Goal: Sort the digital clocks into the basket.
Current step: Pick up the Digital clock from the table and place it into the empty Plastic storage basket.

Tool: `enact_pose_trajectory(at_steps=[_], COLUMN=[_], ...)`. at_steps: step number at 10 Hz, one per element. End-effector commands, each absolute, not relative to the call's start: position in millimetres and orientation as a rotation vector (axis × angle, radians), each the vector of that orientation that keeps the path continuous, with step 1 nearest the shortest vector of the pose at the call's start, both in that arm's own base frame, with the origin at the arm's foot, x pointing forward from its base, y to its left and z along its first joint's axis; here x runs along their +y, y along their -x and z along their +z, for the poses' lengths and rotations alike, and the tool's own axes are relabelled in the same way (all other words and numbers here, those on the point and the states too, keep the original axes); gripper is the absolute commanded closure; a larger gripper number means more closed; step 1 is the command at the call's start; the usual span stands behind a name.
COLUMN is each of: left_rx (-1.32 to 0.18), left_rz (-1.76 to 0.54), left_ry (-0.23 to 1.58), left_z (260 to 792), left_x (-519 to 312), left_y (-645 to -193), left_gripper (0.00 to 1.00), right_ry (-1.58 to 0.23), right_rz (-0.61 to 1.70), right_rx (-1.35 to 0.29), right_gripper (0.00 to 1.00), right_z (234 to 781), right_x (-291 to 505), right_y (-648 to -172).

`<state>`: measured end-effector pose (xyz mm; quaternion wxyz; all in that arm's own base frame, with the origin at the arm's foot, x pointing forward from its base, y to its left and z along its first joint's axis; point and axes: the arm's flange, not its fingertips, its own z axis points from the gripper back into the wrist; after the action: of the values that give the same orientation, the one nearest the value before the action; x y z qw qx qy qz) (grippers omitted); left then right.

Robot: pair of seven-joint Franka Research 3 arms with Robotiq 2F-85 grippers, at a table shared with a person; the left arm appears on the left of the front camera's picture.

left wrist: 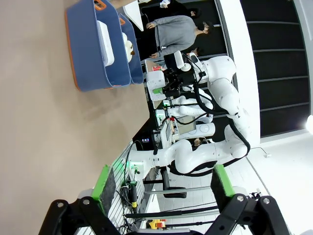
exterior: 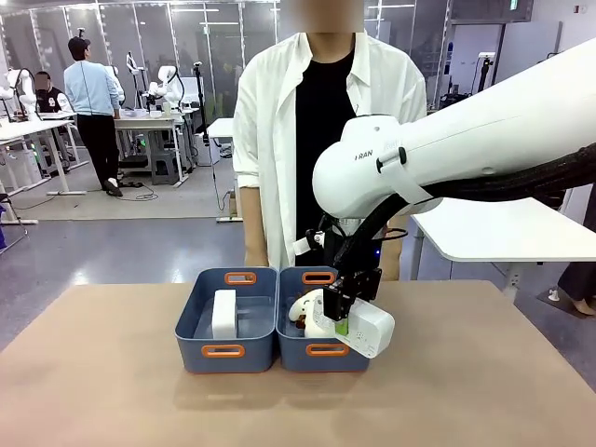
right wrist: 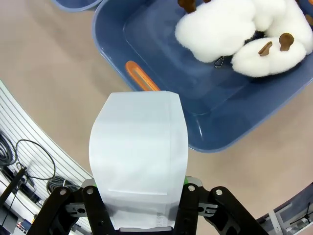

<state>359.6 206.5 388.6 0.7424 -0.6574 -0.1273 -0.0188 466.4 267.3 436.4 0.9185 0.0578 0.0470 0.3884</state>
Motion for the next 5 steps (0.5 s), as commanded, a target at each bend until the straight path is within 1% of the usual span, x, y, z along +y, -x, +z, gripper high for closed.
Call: enact_pose_trajectory(at_steps=[1,2,4,5], left_rx=[-0.275,-0.275,-0.275,-0.275], left_rz=[-0.052,-0.052,-0.052,-0.052], left_ry=[1.432,1.432,1.432,1.432], left_z=[392,392,392,392], left_x=[206,206,206,206], left_y=[-357,-357,-357,-357], left_gripper=[0.0,0.0,0.0,0.0], right_ry=[-0.124,-0.182,-0.199,-0.242], right_rz=[0.789,0.779,0.751,0.734], right_rx=[0.01,-0.081,-0.101,-0.111], right_gripper=[0.48,0.48,0.48,0.48], right_z=[449,469,485,484], right_x=[285,307,339,355], right_y=[-467,-475,-492,-502])
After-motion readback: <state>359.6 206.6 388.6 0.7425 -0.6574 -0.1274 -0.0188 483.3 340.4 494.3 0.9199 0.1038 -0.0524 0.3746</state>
